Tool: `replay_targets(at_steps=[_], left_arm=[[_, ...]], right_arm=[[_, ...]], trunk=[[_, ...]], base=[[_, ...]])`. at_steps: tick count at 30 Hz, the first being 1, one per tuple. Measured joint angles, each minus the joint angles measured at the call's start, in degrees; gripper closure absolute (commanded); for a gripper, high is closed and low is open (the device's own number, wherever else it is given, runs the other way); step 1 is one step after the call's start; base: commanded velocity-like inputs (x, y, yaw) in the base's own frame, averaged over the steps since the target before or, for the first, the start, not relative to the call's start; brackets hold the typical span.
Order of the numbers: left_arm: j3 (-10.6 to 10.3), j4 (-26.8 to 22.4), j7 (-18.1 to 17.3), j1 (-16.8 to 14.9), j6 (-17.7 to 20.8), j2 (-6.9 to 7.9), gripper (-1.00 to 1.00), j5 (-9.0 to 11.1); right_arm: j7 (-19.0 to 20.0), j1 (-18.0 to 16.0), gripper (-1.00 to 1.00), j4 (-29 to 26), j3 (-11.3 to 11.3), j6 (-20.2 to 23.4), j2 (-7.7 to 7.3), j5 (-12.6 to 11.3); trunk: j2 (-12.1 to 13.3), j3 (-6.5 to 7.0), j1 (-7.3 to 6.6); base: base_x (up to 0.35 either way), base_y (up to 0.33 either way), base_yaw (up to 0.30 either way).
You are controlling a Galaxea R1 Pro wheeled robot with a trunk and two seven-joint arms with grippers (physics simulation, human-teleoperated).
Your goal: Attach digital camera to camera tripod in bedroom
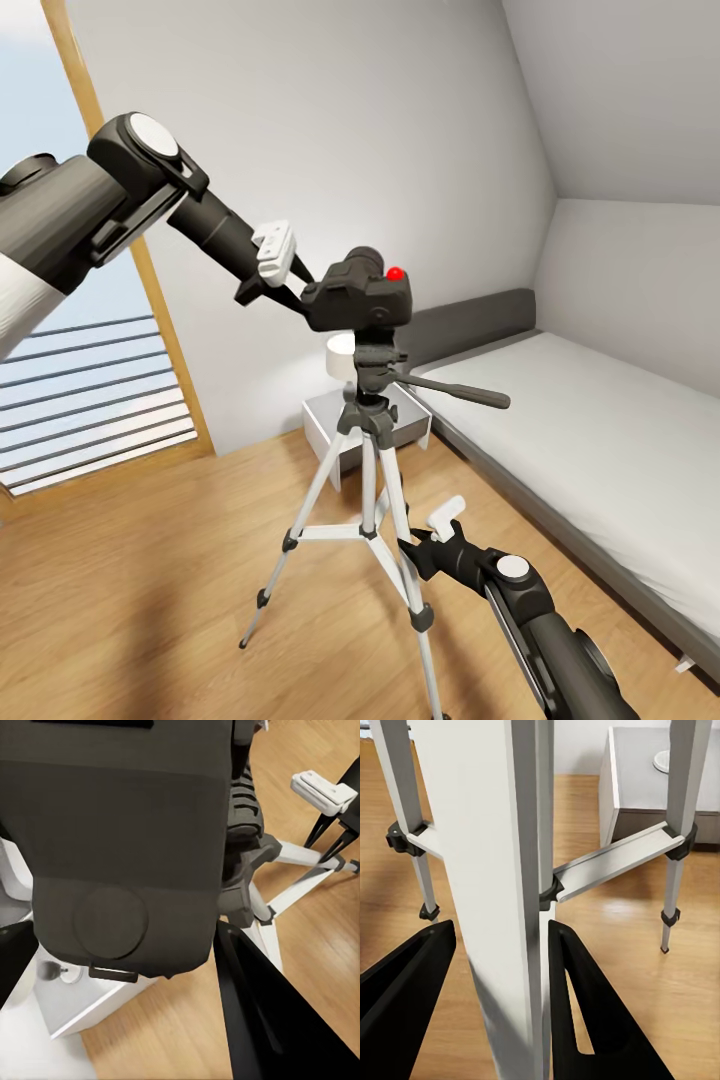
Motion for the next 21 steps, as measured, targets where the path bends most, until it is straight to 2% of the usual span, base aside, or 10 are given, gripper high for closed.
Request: replay_targets(at_steps=[6,12,21], left_arm=[[0.58,-0.33,-0.04,-0.1,-0.31,0.37,1.0,0.31],[2.02,-1.21,-0.1,-0.13,-0.48,0.67,1.0,1.95],[2.56,-2.29,-0.18,-0.1,-0.53,1.15,1.0,2.87]], right_arm=[[-0.02,0.0,1.0,0.0,0.0,0.01,0.0,0.0],[-0.06,0.0,1.0,0.0,0.01,0.04,0.02,-0.01],[-0.09,-0.02,1.0,0.16,0.0,-0.09,0.01,-0.09]], trunk=[[0.0,0.0,0.0],[0.0,0.0,0.0],[-0.01,0.01,0.0]], base=[[0.0,0.0,0.0],[0.0,0.0,0.0],[0.0,0.0,0.0]])
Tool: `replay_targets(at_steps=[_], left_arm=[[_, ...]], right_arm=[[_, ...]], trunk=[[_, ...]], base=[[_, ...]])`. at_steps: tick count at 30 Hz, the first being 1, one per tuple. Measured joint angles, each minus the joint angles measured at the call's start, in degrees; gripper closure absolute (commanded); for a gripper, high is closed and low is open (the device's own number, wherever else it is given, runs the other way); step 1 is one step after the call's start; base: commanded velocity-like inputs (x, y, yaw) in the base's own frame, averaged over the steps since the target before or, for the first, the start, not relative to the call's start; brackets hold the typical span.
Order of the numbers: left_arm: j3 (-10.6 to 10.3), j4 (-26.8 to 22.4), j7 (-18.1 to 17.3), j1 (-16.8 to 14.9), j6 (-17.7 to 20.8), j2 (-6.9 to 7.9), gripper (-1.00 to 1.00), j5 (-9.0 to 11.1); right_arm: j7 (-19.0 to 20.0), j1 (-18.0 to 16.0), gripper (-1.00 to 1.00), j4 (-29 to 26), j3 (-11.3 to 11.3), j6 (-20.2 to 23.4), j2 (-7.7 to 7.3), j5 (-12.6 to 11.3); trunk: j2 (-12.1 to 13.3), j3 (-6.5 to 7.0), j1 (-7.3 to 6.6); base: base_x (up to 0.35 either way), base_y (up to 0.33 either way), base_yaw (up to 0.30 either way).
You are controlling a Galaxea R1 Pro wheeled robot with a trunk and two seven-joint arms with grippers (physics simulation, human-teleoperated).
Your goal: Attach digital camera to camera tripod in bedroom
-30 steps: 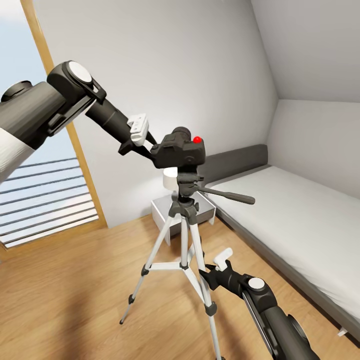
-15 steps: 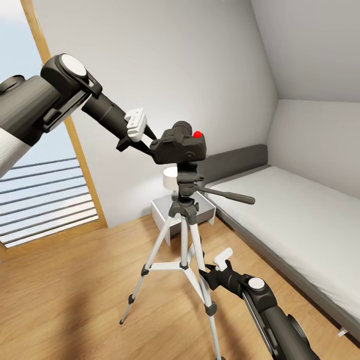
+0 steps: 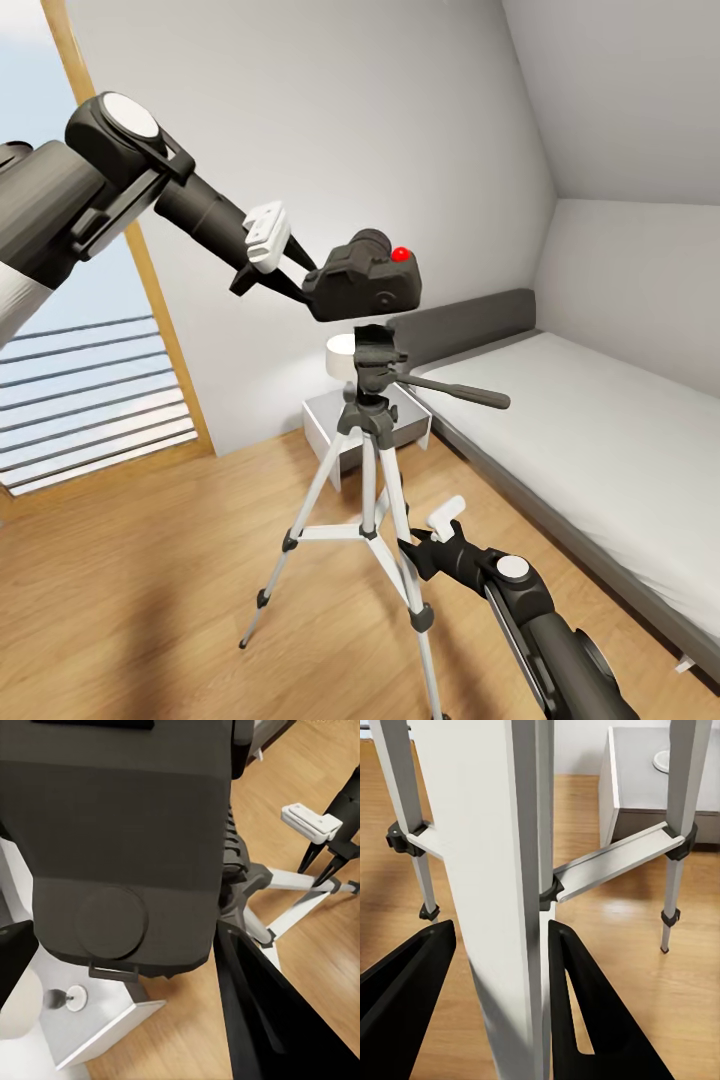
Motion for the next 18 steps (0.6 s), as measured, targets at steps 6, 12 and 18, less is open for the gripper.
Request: replay_targets(at_steps=[6,12,18], left_arm=[[0.2,-0.18,-0.01,0.04,-0.01,-0.05,1.0,0.07],[0.2,0.04,0.01,0.04,0.41,-0.16,1.0,0.11],[-0.03,0.34,0.05,0.05,3.1,-0.45,1.0,-0.14]], right_arm=[[-0.01,0.02,1.0,-0.02,0.03,-0.04,0.03,0.04],[-0.02,0.02,1.0,0.02,0.04,-0.06,0.01,-0.01],[-0.02,0.02,1.0,-0.03,0.05,-0.01,0.04,0.07]], trunk=[[0.0,0.0,0.0],[0.0,0.0,0.0],[0.0,0.0,0.0]], base=[[0.0,0.0,0.0],[0.0,0.0,0.0],[0.0,0.0,0.0]])
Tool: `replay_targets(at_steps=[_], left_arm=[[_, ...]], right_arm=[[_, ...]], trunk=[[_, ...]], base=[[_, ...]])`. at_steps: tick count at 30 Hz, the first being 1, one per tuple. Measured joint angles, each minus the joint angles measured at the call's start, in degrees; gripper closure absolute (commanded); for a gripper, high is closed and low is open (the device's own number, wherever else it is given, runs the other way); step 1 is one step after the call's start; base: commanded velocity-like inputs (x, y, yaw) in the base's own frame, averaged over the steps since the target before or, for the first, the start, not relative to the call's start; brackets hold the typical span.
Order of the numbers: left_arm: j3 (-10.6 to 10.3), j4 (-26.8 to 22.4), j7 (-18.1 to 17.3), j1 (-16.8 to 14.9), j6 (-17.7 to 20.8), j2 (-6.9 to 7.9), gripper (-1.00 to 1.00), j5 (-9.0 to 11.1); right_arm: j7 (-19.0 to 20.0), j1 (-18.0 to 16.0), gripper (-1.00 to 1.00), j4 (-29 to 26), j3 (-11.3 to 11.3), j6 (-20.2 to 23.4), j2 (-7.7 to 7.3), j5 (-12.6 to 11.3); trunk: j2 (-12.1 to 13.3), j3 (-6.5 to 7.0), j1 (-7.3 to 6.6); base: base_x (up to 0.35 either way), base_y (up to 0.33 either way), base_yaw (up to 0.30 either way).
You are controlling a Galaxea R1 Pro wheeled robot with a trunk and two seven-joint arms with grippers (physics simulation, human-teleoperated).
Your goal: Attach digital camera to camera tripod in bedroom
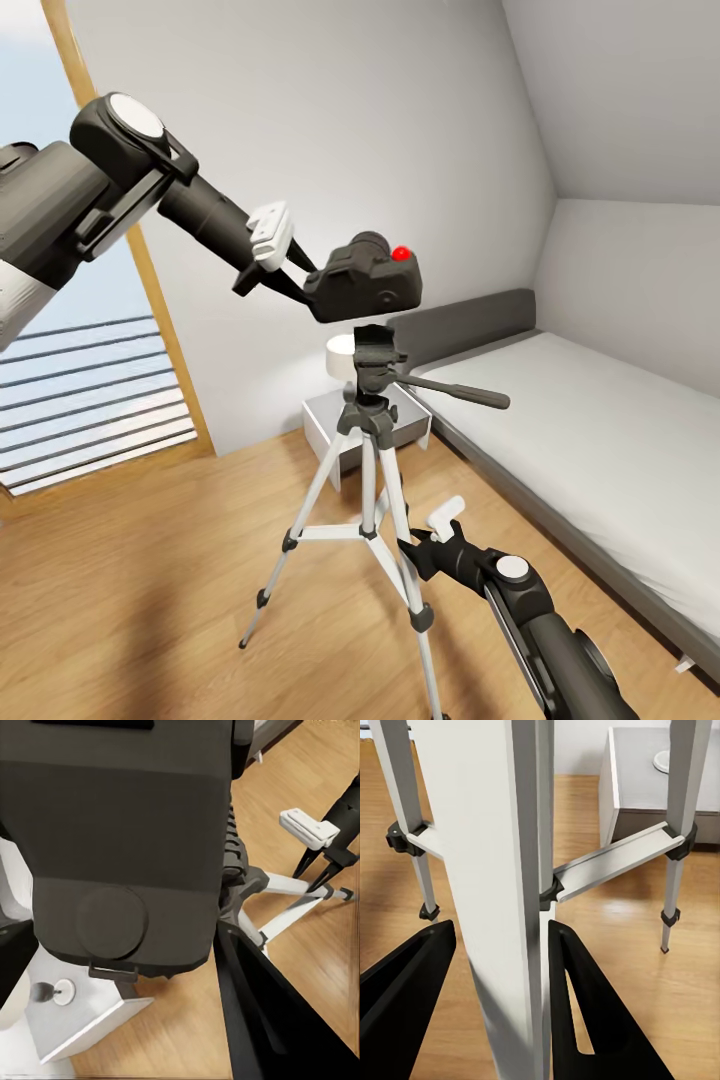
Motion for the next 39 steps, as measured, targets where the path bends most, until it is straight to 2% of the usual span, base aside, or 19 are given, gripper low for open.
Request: replay_targets(at_steps=[11,15,19,23,39], left_arm=[[-0.52,-0.35,0.21,-0.07,7.31,-0.4,1.0,-0.68],[-0.6,-0.51,0.22,-0.12,8.68,-0.63,1.0,-2.06],[-0.63,-0.59,0.19,-0.17,9.5,-1.45,1.0,-3.36],[-0.64,-0.62,0.14,-0.51,9.71,-2.29,1.0,-3.76],[-0.75,-0.63,0.09,-0.78,9.95,-3.01,1.0,-3.93]], right_arm=[[0.0,-0.02,1.0,-0.01,0.01,0.03,0.01,0.03],[0.0,0.0,1.0,-0.03,0.01,0.02,0.02,0.04],[0.0,0.0,1.0,-0.02,0.0,0.02,0.02,0.03],[0.0,0.01,1.0,-0.04,0.01,0.03,0.02,0.04],[0.0,0.03,1.0,-0.07,0.01,0.03,0.02,0.06]], trunk=[[0.0,0.0,0.0],[0.0,0.0,0.0],[0.0,0.0,0.0],[0.0,0.0,0.0],[0.0,0.0,0.0]], base=[[0.0,0.0,0.0],[0.0,0.0,0.0],[0.0,0.0,0.0],[0.0,0.0,0.0],[0.0,0.0,0.0]])
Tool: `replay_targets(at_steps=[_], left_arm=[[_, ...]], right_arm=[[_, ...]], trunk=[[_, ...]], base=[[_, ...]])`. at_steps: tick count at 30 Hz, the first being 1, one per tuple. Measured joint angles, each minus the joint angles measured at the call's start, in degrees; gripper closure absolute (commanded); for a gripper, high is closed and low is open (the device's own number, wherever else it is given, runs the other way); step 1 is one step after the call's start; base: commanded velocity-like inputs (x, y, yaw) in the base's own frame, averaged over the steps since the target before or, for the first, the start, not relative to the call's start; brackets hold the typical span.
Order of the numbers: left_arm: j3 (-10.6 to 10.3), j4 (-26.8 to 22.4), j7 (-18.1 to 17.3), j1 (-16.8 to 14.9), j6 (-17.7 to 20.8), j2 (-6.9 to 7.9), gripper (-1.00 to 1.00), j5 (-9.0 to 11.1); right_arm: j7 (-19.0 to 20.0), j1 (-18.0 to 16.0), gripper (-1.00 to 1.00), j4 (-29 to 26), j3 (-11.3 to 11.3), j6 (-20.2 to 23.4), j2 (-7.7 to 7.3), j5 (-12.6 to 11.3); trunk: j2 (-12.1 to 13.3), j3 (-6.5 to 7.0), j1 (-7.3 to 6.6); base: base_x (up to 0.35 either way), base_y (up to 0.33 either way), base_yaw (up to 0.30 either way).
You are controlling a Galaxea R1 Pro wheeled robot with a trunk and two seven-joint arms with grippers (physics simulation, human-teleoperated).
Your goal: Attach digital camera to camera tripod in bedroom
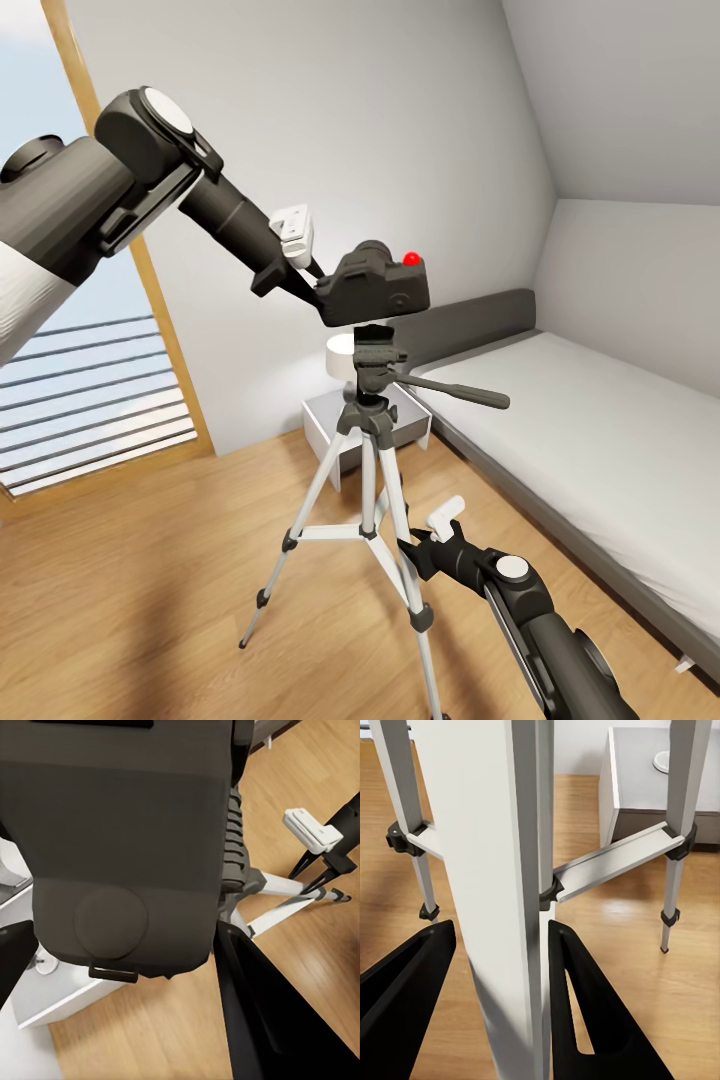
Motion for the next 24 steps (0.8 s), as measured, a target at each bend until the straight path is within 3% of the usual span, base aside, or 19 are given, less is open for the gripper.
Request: replay_targets(at_steps=[11,24], left_arm=[[-2.22,-0.07,-0.01,-0.04,1.71,-0.09,1.0,0.18],[-2.68,-0.02,-0.01,-0.09,2.33,-0.06,1.0,0.26]], right_arm=[[0.0,0.0,1.0,0.0,0.0,0.0,0.0,0.0],[0.0,0.03,1.0,-0.07,0.05,-0.01,0.0,0.04]], trunk=[[0.0,0.0,0.0],[0.0,0.0,0.0]], base=[[0.0,0.0,0.0],[0.0,0.0,0.0]])
